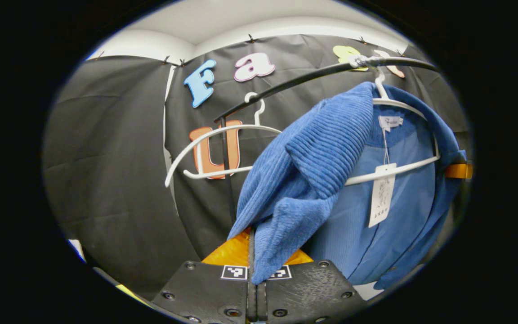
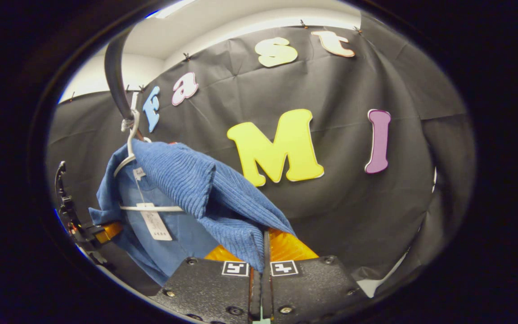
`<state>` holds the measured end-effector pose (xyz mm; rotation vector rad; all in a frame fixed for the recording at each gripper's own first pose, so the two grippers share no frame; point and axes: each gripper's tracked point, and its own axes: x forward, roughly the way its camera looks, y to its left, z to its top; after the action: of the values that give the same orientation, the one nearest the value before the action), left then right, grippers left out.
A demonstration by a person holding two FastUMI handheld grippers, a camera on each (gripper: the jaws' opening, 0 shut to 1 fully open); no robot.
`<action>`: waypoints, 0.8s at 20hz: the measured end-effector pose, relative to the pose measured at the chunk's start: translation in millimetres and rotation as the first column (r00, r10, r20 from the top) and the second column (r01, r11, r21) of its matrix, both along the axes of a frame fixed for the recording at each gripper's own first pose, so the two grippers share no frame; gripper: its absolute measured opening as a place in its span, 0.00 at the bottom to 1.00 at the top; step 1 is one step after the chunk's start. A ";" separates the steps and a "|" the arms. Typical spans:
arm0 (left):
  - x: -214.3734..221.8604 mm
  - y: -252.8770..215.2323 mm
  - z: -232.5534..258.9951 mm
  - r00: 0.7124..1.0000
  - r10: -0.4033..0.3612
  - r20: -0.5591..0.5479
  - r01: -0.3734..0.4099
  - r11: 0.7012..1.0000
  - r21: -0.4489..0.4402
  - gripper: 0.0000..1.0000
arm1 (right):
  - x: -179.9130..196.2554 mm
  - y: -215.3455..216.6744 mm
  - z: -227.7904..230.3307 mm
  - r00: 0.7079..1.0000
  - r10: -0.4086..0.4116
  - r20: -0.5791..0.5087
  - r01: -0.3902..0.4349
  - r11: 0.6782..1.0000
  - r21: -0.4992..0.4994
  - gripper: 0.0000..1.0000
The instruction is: Grasp the clothes on the hanger with both hands and then place them into the laundry hamper below.
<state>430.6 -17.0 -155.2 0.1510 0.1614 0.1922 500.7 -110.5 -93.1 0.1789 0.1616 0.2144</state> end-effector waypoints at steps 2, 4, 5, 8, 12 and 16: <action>-2.6 7.1 9.2 1.000 0.009 0.016 -0.009 1.000 0.004 0.06 | 2.2 -9.3 14.8 0.999 -0.029 0.028 0.029 1.000 0.011 0.05; -3.6 15.9 22.8 0.999 0.023 0.039 -0.024 1.000 0.009 0.06 | 5.2 -13.7 29.4 0.998 -0.039 0.049 0.037 0.999 0.032 0.05; -3.1 21.5 29.7 0.998 0.035 0.051 -0.035 0.999 0.003 0.06 | 8.7 -15.9 35.8 0.997 -0.039 0.064 0.036 0.998 0.044 0.05; -1.2 34.5 52.1 0.995 0.060 0.083 -0.057 0.998 -0.039 0.05 | 14.3 -18.8 56.7 0.994 -0.034 0.104 0.027 0.998 0.064 0.05; 5.2 49.2 87.5 0.988 0.075 0.136 -0.067 0.996 -0.063 0.06 | 27.5 -21.7 79.0 0.987 -0.054 0.148 0.044 0.997 0.069 0.05; 21.4 58.6 106.7 0.988 0.062 0.140 -0.055 0.997 -0.051 0.05 | 41.7 -17.8 90.5 0.984 -0.053 0.172 0.047 0.998 0.038 0.05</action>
<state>452.0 41.6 -48.5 0.0854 0.0293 0.2565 542.4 -128.3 -2.6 0.1974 -0.0190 0.1820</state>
